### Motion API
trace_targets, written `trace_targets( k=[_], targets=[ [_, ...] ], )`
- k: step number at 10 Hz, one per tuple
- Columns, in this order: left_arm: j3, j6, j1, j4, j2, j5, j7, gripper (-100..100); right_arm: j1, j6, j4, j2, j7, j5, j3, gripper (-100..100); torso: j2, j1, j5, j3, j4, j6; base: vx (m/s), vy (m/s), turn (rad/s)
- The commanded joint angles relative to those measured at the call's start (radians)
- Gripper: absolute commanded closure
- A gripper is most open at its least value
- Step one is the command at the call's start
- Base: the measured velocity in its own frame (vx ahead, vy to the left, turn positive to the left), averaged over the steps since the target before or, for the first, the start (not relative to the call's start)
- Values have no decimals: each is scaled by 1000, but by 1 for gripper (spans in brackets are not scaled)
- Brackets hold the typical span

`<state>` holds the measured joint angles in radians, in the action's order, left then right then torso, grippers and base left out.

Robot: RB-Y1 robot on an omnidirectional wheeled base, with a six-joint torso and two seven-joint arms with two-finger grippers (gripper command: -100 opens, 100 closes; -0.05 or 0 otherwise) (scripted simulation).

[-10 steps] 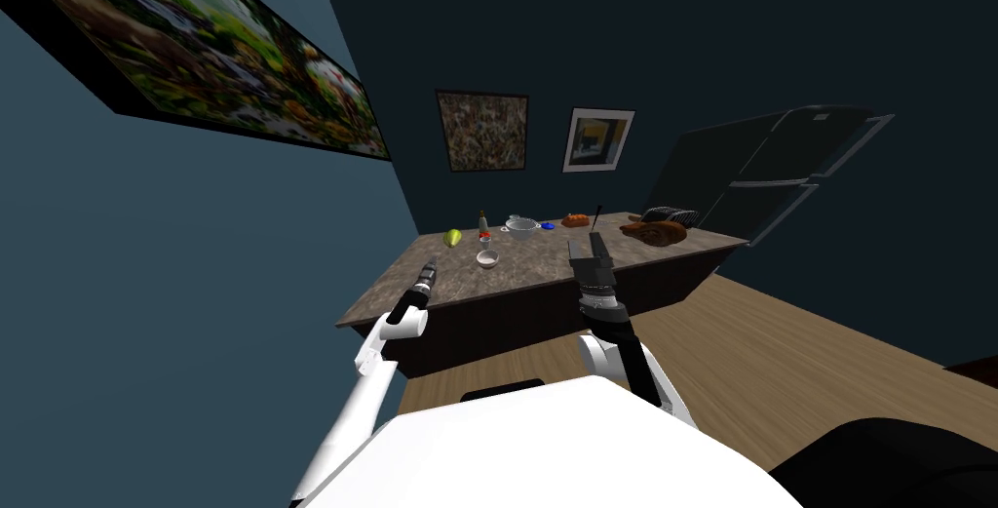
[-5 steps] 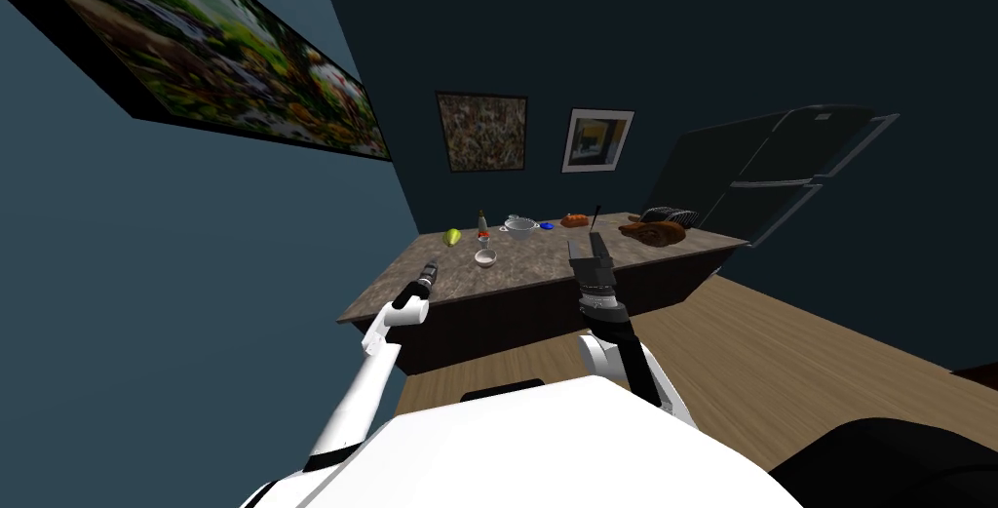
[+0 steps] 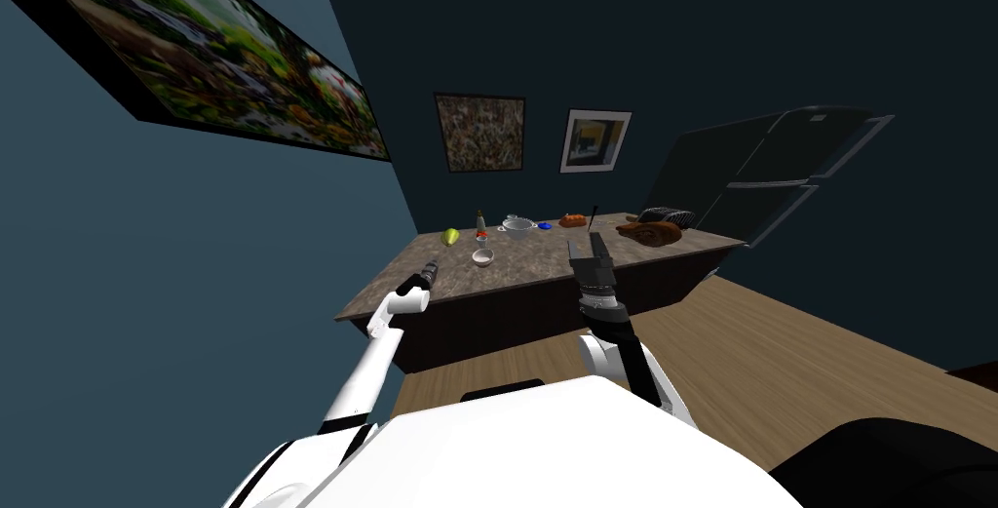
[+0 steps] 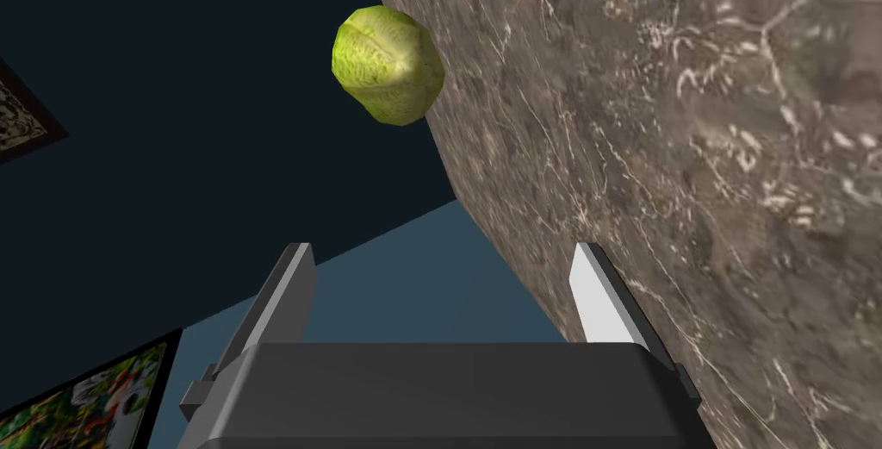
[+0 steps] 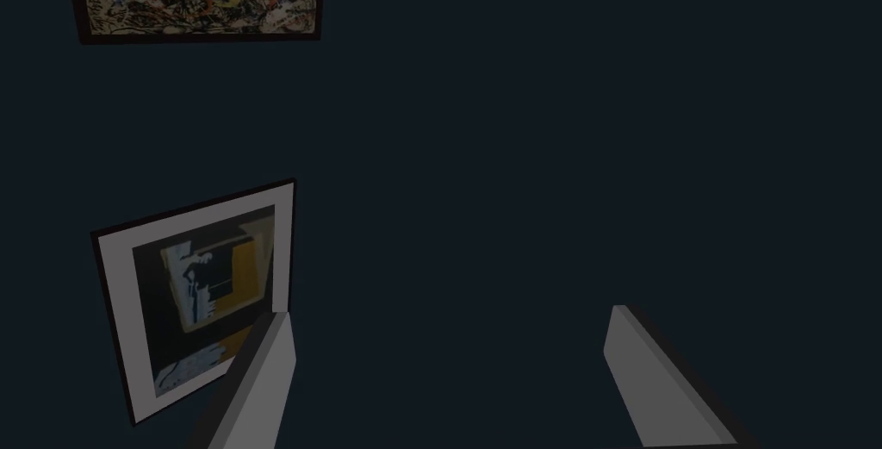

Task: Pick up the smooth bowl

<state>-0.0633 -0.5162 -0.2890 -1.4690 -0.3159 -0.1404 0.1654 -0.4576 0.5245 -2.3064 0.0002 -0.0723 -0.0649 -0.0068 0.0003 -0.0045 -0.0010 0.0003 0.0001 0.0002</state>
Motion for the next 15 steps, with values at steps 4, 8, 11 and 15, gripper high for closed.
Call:
trace_targets(
  k=[4, 8, 11, 15],
  targets=[
    [-4, -113, -83, 100, -17, -16, 12, -100, 0, 0, 0, 0, 0, 0, 0, 0, 0, 1, 0, 0, 0, 0, -11, -47, -6],
    [-9, -230, -185, 215, -46, -39, 31, -100, 0, 0, 0, 0, 0, 0, 0, 0, 0, -1, 0, 0, 0, 0, -8, -74, -24],
    [-12, -312, -279, 315, -77, -60, 53, -100, 0, 0, 0, 0, 0, 0, 0, 0, -1, 0, 0, -1, 0, 0, 9, -72, -43],
    [-13, -425, -369, 415, -109, -78, 77, -100, 0, 0, 0, 0, 0, 0, 0, 0, -2, -1, 0, -1, 0, 0, 12, -80, -48]
  ],
)
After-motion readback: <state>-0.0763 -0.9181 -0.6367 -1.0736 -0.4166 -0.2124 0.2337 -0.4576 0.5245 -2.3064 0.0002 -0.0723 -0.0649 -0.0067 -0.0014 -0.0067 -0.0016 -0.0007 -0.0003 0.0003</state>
